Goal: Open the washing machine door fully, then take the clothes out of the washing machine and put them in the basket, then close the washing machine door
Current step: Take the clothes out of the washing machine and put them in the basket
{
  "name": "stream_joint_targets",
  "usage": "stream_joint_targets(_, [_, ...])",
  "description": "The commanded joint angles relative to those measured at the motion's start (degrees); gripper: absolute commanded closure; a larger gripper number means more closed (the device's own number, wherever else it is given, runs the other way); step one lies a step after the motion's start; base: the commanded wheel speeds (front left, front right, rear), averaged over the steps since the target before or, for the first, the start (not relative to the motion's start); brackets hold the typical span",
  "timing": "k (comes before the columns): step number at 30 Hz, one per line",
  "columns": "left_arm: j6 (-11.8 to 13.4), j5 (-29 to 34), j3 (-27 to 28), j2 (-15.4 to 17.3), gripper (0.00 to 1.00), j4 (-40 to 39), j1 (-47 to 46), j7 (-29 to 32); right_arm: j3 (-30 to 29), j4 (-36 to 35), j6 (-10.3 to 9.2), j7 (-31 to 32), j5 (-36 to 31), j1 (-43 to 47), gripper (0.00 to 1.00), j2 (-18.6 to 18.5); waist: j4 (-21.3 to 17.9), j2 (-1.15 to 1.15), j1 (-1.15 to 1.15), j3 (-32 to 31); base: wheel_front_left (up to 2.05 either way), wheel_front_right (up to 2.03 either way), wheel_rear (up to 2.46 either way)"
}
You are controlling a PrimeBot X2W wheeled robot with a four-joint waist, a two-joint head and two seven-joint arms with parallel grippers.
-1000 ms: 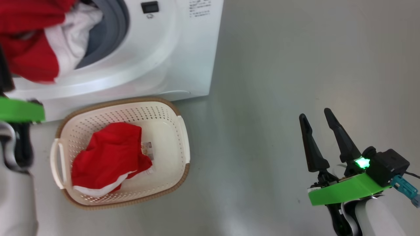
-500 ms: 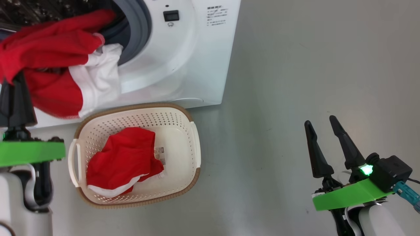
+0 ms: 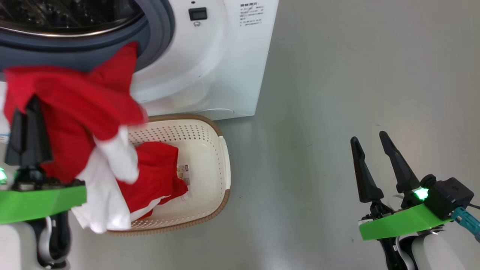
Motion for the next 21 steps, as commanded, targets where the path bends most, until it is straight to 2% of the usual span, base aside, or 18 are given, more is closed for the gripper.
stream_joint_targets(1, [-0.32, -0.32, 1.55, 1.48, 1.0, -1.18, 0.9, -0.28, 1.4, -1.46, 0.37, -0.36, -0.19, 0.62, 0.0, -0.12, -0.07, 0.0, 0.0, 0.05, 0.0, 0.0, 0.0])
stream_joint_targets(13, [-0.32, -1.19, -2.02, 1.26, 1.0, 7.7, 1.79, -0.28, 1.85, -1.76, 0.37, -0.36, 0.12, -0.48, 0.0, -0.12, -0.41, 0.0, 0.0, 2.21, 0.0, 0.0, 0.0])
stream_joint_targets(21, [-0.32, -2.6, -7.75, 3.98, 1.0, 15.93, 0.19, -0.28, 2.25, -2.28, 0.37, -0.36, 0.44, -1.89, 0.0, -0.12, -1.08, 0.0, 0.0, 5.44, 0.0, 0.0, 0.0])
